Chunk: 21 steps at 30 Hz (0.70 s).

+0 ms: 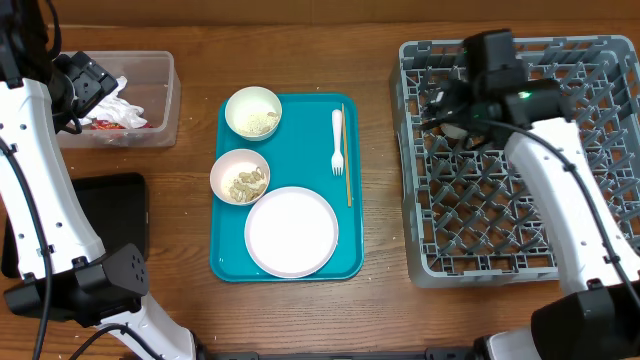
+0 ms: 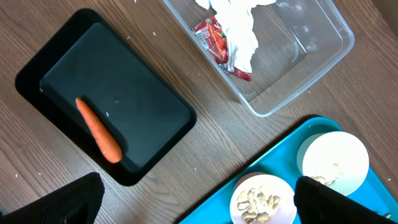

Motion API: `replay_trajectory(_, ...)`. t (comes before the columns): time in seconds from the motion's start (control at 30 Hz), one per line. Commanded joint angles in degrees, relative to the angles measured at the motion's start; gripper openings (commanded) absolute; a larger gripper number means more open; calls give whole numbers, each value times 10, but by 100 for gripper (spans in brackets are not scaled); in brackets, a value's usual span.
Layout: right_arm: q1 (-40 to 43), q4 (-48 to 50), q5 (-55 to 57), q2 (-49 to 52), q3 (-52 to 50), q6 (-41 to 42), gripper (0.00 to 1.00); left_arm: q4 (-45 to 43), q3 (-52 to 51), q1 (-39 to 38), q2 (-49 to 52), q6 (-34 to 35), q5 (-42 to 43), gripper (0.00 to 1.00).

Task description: Sort waste into correct bins and load items into the dishwasher rack

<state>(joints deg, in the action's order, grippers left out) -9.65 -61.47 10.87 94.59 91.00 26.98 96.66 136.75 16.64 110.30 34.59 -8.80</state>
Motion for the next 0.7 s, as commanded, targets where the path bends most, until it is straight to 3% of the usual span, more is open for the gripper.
replay_trajectory(0.0,28,2,0,-1,1,0,100,-1,1,2,-5,3,35,100)
replay_trajectory(0.13,36,2,0,-1,1,0,100,1,-1,1,-5,-17,178,100)
replay_trajectory(0.23,36,2,0,-1,1,0,100,1,-18,-27,-4,-146,344,100)
replay_trajectory(0.3,36,2,0,-1,1,0,100,1,-39,-63,-4,-187,364,99)
replay_trajectory(0.43,36,2,0,-1,1,0,100,-10,-134,-205,-4,-184,269,98)
replay_trajectory(0.57,36,2,0,-1,1,0,100,-80,-263,-332,-4,-64,85,100)
replay_trajectory(0.67,36,2,0,-1,1,0,100,-148,-344,-375,-4,-52,82,100)
